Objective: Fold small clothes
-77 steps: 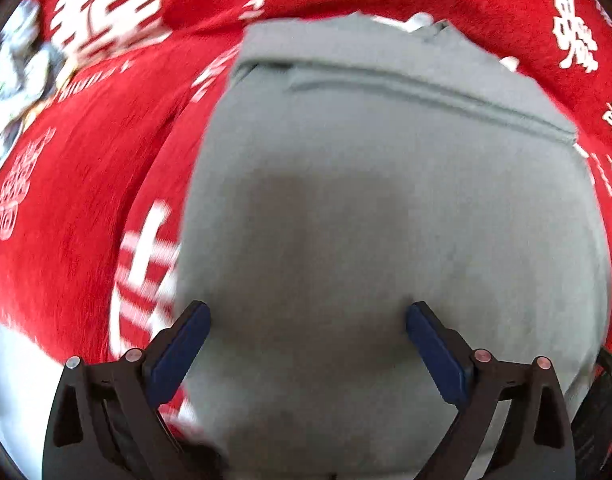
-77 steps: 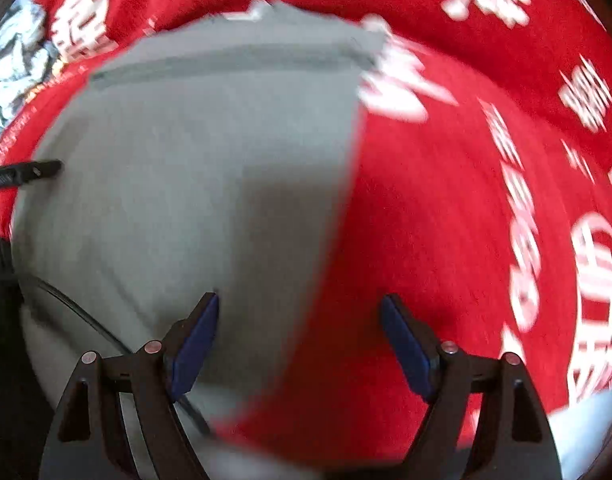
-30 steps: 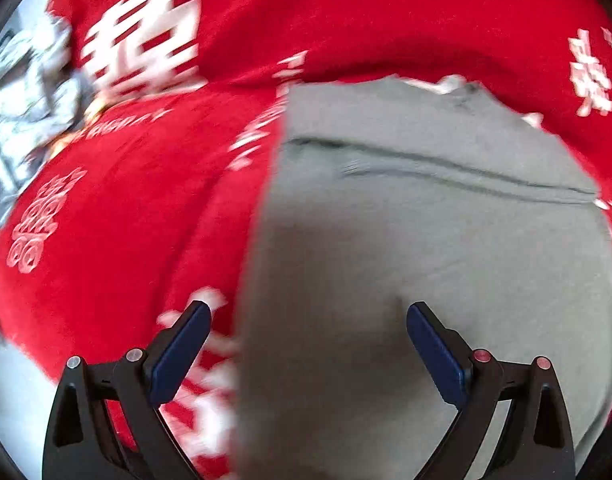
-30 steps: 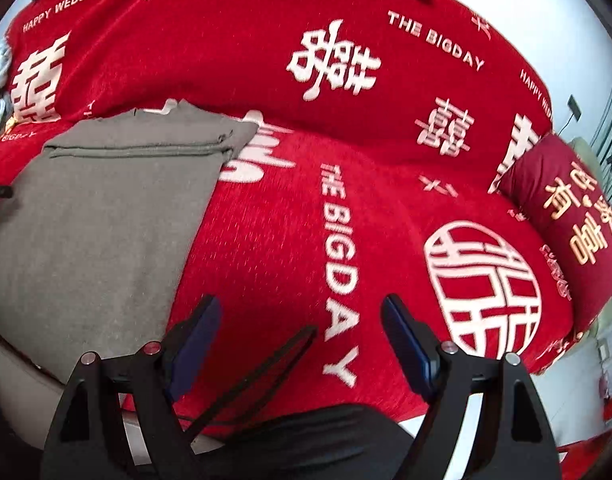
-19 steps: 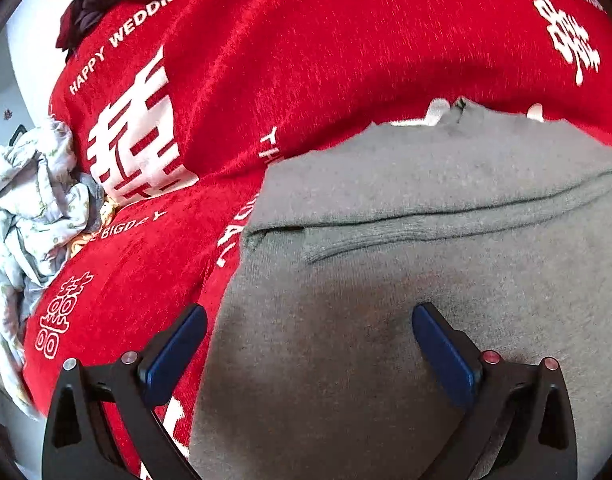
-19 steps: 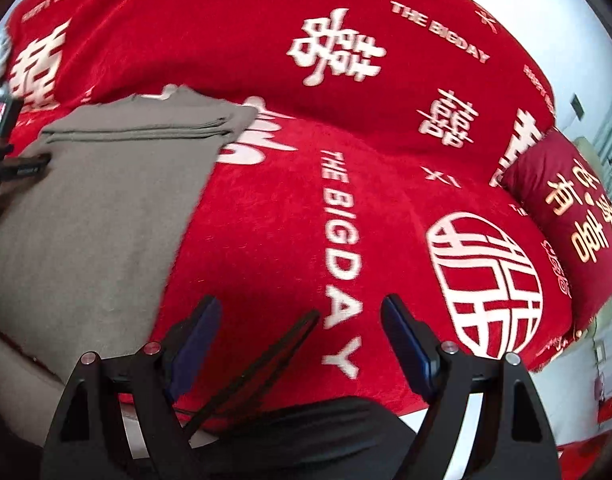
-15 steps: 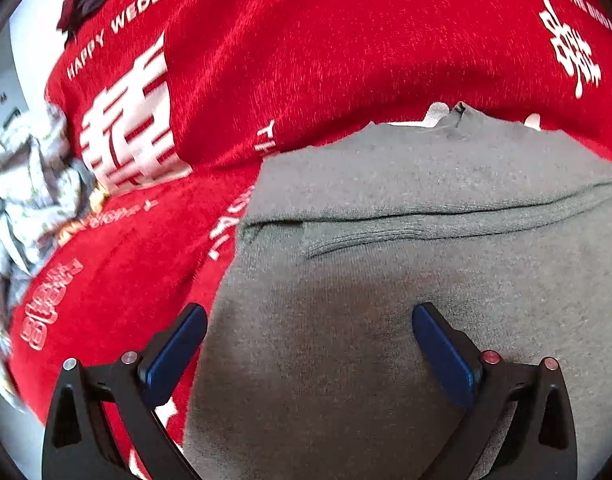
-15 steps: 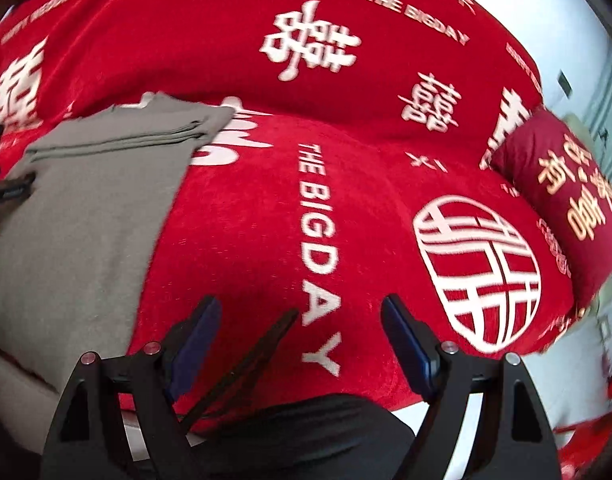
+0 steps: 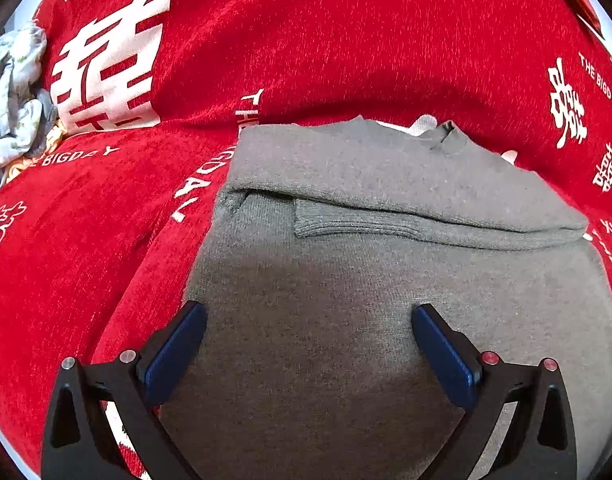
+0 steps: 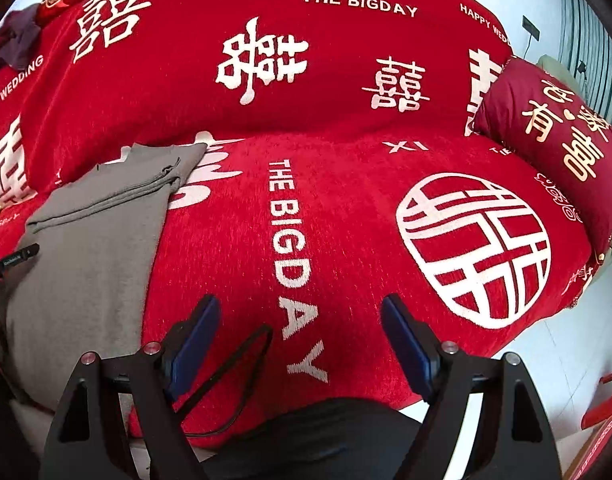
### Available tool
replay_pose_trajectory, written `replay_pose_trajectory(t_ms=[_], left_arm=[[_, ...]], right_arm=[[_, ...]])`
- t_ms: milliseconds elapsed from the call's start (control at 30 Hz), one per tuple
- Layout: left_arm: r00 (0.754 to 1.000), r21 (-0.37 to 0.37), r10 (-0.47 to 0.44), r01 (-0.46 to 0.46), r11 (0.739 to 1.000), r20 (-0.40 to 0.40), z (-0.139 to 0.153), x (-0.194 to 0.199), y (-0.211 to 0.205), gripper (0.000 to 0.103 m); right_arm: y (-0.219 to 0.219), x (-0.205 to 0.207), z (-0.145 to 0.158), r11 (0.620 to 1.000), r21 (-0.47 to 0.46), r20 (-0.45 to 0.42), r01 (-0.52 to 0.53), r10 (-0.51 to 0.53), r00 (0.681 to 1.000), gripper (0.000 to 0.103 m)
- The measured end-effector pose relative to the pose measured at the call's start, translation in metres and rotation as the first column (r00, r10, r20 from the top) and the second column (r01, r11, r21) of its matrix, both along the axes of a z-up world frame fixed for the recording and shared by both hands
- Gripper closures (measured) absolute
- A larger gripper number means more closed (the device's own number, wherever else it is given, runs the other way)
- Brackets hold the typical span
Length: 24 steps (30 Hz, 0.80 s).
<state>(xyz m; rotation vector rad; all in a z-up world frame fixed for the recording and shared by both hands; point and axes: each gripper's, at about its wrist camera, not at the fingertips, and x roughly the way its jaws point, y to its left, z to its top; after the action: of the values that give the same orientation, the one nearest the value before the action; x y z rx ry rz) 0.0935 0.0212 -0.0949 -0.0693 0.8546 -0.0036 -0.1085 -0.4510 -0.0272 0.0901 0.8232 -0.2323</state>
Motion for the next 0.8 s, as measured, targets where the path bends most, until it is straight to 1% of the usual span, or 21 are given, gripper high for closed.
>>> replay_pose_trajectory(t_ms=[67,233,333,467,600,700,800], left_arm=[[1.000,0.016,0.002,-0.002,1.000,-0.001,0.000,0.000,-0.003,0.000],[1.000,0.013,0.002,-0.002,1.000,-0.001,0.002,0.000,-0.002,0.000],[1.000,0.012,0.001,-0.001,1.000,-0.001,0.001,0.000,-0.002,0.000],[1.000,0.012,-0.002,0.002,1.000,-0.001,0.001,0.000,-0.001,0.000],[1.000,0.012,-0.003,0.003,1.000,-0.001,0.001,0.000,-0.001,0.000],[1.000,0.012,-0.004,0.004,1.000,-0.001,0.001,0.000,-0.001,0.000],[1.000,0.012,-0.004,0.004,1.000,-0.001,0.001,0.000,-0.001,0.000]], right_arm=[[-0.001,-0.001,-0.002,1.000,0.016,-0.003,0.005,-0.005,1.000,0.018],[0.000,0.001,-0.003,0.998,0.060,-0.012,0.000,0.001,1.000,0.018],[0.005,0.001,0.005,0.999,0.046,0.003,-0.020,0.020,1.000,0.018],[0.012,0.001,0.023,0.999,0.021,0.040,-0.049,0.048,0.998,0.018],[0.016,-0.005,0.044,0.998,-0.026,0.084,-0.064,0.066,0.994,0.018],[0.013,-0.007,0.054,0.998,-0.020,0.112,-0.060,0.062,0.992,0.018],[0.008,-0.007,0.055,0.998,-0.009,0.125,-0.057,0.058,0.990,0.018]])
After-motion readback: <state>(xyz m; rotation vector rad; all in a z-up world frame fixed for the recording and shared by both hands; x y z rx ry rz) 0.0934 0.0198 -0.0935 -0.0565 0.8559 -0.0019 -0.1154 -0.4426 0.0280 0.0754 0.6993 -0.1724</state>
